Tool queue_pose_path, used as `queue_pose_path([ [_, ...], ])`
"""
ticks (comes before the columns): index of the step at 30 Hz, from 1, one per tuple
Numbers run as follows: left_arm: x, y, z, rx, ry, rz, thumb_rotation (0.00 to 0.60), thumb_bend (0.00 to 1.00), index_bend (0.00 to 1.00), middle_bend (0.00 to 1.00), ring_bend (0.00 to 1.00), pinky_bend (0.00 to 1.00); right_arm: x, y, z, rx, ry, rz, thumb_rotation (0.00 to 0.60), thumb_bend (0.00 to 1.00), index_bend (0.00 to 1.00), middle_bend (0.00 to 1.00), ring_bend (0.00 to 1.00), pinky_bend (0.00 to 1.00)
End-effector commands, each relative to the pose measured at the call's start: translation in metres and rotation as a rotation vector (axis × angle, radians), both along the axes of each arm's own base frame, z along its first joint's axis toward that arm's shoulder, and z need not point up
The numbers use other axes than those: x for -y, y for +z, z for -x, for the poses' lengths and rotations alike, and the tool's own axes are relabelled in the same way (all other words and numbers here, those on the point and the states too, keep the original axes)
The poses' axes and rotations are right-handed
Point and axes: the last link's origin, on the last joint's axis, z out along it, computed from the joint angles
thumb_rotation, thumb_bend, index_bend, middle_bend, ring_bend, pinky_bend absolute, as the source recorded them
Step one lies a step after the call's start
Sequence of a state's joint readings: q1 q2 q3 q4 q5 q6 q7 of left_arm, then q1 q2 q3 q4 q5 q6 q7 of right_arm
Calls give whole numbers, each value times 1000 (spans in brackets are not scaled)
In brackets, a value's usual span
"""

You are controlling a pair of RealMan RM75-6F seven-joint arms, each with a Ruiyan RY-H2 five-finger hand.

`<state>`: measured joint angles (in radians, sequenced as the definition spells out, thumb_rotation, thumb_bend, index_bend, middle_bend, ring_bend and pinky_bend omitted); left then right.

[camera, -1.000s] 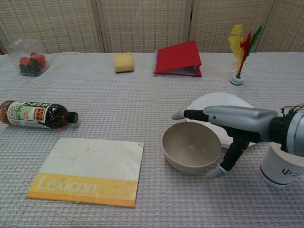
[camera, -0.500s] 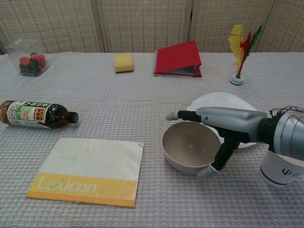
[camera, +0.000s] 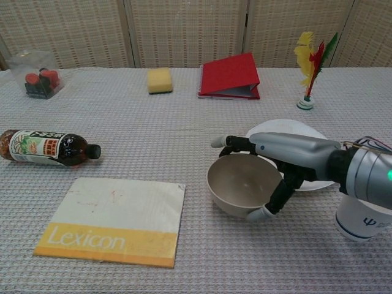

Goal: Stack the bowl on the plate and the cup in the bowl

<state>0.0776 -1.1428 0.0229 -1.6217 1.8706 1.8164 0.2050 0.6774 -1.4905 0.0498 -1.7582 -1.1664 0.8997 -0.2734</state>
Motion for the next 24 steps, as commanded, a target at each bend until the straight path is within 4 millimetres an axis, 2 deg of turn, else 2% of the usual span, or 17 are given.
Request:
queue_pose_path([
  [1, 0, 0, 0, -1, 1, -1, 600, 314, 0, 0, 0, 259, 0, 4, 0, 6, 3, 15, 600, 197, 0, 141, 125, 161],
  [10, 0, -1, 0, -5, 2, 1, 600, 314, 0, 0, 0, 259, 17, 33, 3, 16, -16, 105, 600, 178, 0, 143, 129, 161],
  [19, -4, -9, 0, -28, 13, 20, 600, 314, 0, 0, 0, 259, 48, 58, 26, -45, -79, 176, 600, 163, 0, 143, 129, 161],
  [24, -7, -10, 1, -29, 22, 22, 600, 314, 0, 0, 0, 259, 57, 68, 45, -71, -116, 200, 600, 163, 0, 143, 129, 161],
])
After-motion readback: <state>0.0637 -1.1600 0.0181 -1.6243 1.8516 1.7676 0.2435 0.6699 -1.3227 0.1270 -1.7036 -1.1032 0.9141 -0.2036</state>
